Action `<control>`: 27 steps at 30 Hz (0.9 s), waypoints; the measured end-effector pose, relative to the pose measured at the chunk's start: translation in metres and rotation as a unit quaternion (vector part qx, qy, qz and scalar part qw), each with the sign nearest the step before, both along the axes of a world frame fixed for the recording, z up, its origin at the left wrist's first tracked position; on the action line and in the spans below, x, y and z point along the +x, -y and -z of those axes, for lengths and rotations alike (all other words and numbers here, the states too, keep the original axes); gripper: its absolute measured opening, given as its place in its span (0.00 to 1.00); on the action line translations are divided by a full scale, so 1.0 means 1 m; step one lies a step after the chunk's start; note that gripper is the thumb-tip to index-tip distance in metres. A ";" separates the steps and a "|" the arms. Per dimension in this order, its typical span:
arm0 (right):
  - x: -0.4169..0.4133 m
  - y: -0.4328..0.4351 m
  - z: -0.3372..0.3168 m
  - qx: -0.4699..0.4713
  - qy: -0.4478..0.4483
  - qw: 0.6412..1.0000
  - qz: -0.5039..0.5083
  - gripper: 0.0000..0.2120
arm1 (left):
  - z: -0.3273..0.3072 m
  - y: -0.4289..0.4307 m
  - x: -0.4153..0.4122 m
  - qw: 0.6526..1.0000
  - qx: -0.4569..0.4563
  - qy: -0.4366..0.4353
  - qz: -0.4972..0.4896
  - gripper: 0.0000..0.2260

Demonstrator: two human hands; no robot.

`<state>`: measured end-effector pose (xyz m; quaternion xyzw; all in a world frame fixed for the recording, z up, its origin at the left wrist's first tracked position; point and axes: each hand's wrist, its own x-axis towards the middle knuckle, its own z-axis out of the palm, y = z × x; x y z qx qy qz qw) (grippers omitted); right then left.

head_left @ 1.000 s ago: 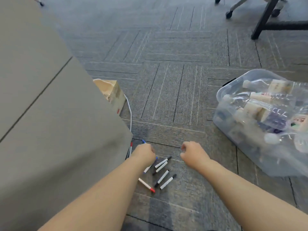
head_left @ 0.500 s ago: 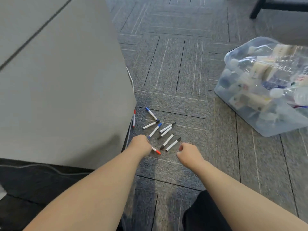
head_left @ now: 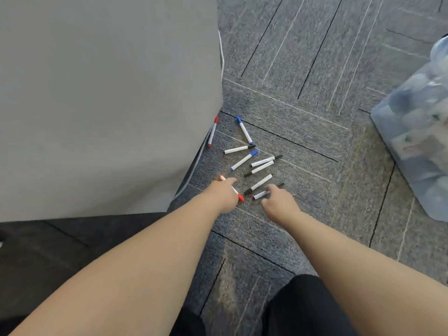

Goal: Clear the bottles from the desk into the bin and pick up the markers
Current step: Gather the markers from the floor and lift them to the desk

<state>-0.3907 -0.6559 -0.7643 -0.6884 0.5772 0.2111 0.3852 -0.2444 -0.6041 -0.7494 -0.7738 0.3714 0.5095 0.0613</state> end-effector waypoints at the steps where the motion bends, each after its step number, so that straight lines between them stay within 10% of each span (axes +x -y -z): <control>1: 0.001 0.000 0.004 0.002 -0.003 1.000 -0.010 0.20 | 0.004 -0.002 -0.002 1.000 0.000 -0.001 -0.003 0.25; 10: -0.012 0.010 0.025 -0.021 -0.015 0.999 0.032 0.07 | 0.038 -0.028 -0.013 0.989 -0.069 0.090 -0.093 0.10; 27: 0.023 0.024 0.027 0.001 0.021 0.939 0.342 0.10 | 0.022 0.036 0.021 0.971 -0.142 0.063 -0.179 0.14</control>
